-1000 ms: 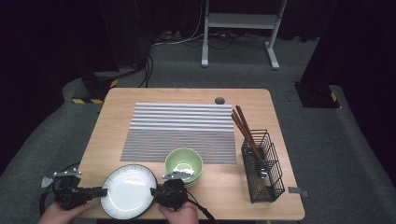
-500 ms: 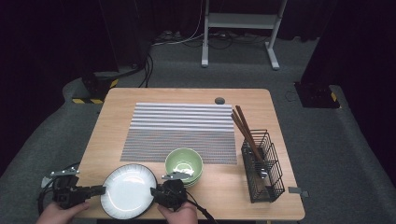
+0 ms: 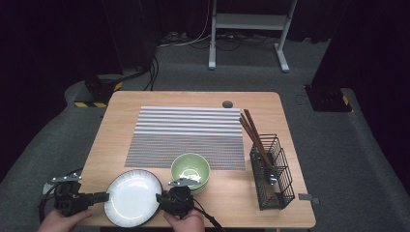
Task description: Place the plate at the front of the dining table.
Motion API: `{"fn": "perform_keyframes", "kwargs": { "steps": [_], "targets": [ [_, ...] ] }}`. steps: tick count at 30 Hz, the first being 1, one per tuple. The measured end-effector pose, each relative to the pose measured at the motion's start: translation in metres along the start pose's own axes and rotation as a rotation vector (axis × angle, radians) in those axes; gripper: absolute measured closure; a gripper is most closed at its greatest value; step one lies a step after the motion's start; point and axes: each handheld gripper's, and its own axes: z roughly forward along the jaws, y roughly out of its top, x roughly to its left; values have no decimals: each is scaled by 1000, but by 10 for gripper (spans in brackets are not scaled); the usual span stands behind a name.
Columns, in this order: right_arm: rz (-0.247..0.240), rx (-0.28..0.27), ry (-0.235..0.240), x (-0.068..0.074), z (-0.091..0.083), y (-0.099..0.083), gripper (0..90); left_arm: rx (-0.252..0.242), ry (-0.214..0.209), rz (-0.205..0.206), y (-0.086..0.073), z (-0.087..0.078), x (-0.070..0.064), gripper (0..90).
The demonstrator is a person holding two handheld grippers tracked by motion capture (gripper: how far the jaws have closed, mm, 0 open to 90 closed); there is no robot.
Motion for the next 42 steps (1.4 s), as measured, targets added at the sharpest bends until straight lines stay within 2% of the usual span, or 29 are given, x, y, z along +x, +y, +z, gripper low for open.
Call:
{"fn": "perform_keyframes", "kwargs": {
  "steps": [4, 7, 12, 18, 22, 23, 26, 30, 35, 42],
  "targets": [
    [-14, -32, 13, 3, -4, 3, 703, -11, -14, -16, 0, -3, 2, 769],
    [-20, -27, 12, 4, -5, 3, 695, -10, -14, -11, 0, -3, 2, 769],
    [-2, -12, 21, 1, -2, 3, 678, -5, -16, -15, 0, -4, 2, 767],
    [51, -7, 52, -1, -3, 4, 643, 1, -29, -18, -2, -4, 3, 756],
    [118, 5, 85, -1, -3, 5, 574, 6, -49, -27, -3, -4, 5, 745],
    [118, 5, 85, -1, -3, 5, 574, 6, -49, -27, -3, -4, 5, 745],
    [171, 24, 95, 0, -3, 8, 521, 12, -67, -32, -4, -3, 6, 728],
    [218, 42, 105, -1, -3, 11, 506, 17, -67, -52, -2, -1, 6, 713],
    [237, 53, 97, 0, -2, 13, 503, 17, -58, -64, 1, 1, 5, 698],
    [228, 56, 79, 2, -1, 14, 507, 23, -48, -65, 1, 1, 5, 706]
  ]
}}
